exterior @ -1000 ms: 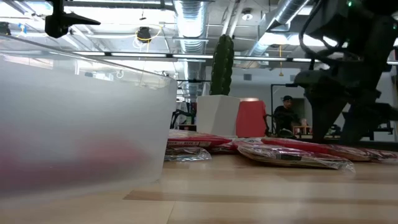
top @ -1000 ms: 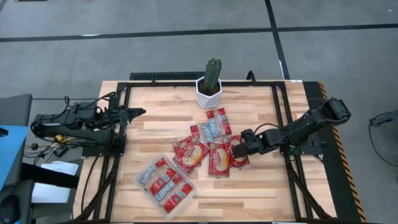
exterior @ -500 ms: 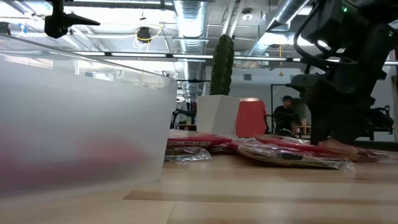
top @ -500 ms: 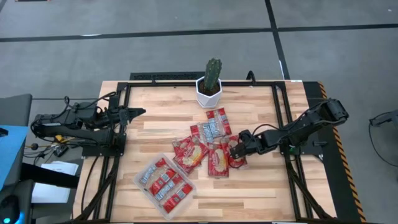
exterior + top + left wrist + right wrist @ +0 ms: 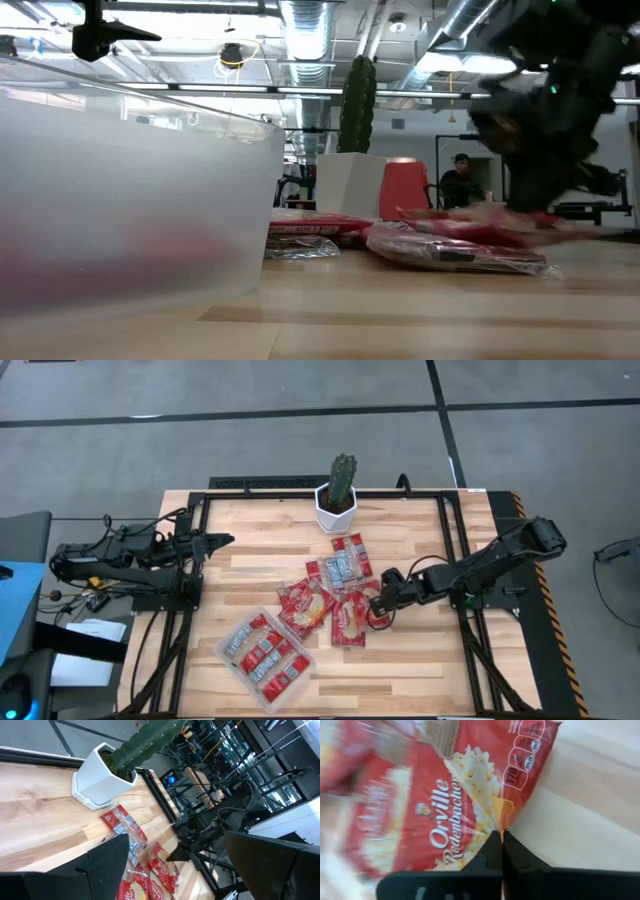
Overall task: Sort popcorn bags into baskets
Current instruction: Put the red popcorn bag into the transparent bin
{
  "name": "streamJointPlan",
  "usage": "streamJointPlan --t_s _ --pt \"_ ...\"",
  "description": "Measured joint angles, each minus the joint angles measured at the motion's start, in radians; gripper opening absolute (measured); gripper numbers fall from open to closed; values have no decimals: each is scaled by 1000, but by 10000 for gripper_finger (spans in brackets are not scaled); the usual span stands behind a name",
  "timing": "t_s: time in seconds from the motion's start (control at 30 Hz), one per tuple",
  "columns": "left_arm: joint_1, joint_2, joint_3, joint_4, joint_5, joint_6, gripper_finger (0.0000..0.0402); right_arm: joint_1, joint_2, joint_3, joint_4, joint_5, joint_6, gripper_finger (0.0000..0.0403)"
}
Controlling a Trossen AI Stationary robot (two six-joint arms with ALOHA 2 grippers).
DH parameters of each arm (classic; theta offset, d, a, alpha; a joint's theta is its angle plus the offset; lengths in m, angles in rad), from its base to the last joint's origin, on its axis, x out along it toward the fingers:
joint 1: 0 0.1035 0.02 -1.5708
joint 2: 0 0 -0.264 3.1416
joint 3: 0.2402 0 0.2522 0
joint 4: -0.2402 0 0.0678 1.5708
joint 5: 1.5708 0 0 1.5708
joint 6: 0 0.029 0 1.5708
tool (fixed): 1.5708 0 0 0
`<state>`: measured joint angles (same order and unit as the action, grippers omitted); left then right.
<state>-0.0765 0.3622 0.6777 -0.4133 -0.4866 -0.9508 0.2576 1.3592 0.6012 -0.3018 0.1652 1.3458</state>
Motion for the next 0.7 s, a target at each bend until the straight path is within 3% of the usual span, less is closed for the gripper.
streamJointPlan --t_s 0.27,0.7 --pt "0 0 0 0 0 0 316 -46 -17 175 -12 12 -216 4" --pt "0 0 0 -8 16 2 316 -103 201 564 -36 -12 -633 3"
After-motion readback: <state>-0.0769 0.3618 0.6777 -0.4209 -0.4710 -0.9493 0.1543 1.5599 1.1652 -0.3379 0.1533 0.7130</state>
